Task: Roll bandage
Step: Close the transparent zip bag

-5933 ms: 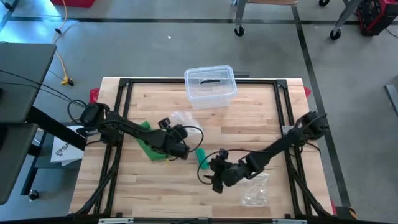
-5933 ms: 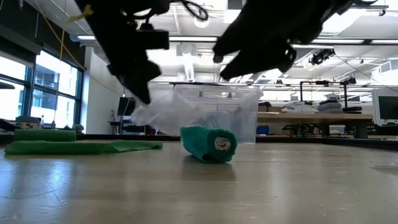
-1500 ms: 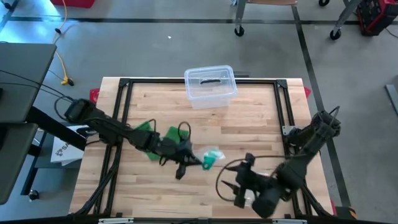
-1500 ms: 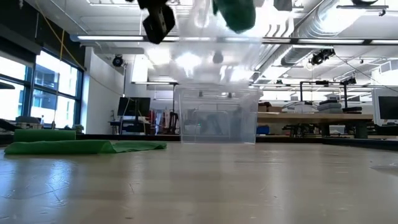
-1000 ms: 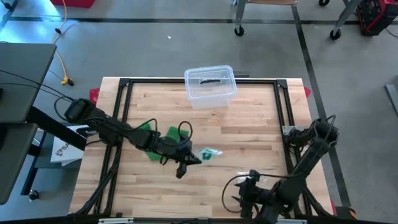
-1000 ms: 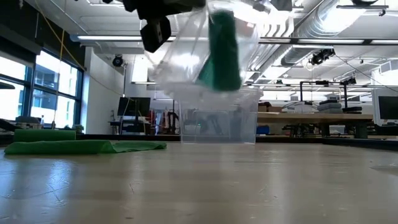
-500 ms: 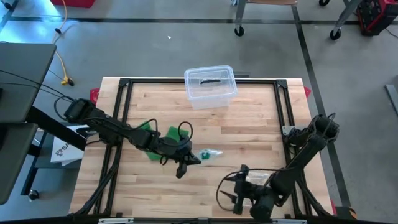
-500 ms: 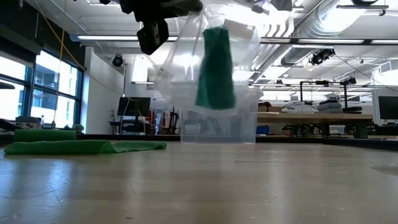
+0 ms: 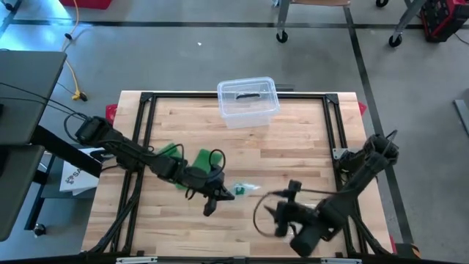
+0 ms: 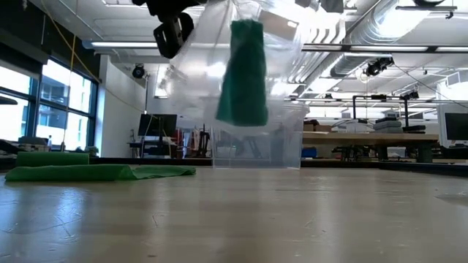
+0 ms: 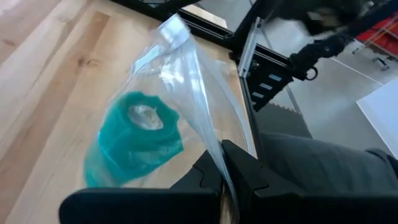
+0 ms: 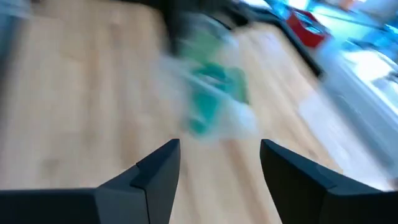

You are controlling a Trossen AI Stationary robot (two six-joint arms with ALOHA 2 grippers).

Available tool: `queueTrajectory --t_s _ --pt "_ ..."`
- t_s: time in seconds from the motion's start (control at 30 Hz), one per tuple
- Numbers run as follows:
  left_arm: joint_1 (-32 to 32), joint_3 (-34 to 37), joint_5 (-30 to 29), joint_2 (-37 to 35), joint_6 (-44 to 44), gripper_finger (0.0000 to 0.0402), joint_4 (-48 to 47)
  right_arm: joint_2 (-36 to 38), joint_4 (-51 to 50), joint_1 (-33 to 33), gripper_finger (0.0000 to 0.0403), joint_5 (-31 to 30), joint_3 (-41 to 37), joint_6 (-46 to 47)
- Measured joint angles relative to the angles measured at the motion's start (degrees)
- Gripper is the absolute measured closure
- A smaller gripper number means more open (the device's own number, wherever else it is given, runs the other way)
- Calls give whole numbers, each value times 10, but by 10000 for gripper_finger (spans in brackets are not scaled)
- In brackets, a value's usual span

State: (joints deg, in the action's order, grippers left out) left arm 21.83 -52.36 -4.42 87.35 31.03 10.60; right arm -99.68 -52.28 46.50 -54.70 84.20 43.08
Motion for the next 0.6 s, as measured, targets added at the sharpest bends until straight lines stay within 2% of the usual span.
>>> queueTrajectory --t_s 0.07,0.13,0.3,0.4,0.5,0.6 --pt "1 0 1 0 0 401 0 -1 -26 -22 190 -12 -1 28" --pt "1 0 1 0 0 401 0 -1 -23 -46 190 -5 0 13" --pt "1 0 7 0 -1 401 -1 -1 45 -101 190 141 0 -113" --pt "1 0 12 0 -1 401 -1 -1 60 -122 195 175 0 -134" --pt "2 0 12 0 -1 401 -2 -1 61 -129 229 181 0 -135" --pt "4 0 12 0 -2 401 -4 -1 68 -129 301 203 0 -134"
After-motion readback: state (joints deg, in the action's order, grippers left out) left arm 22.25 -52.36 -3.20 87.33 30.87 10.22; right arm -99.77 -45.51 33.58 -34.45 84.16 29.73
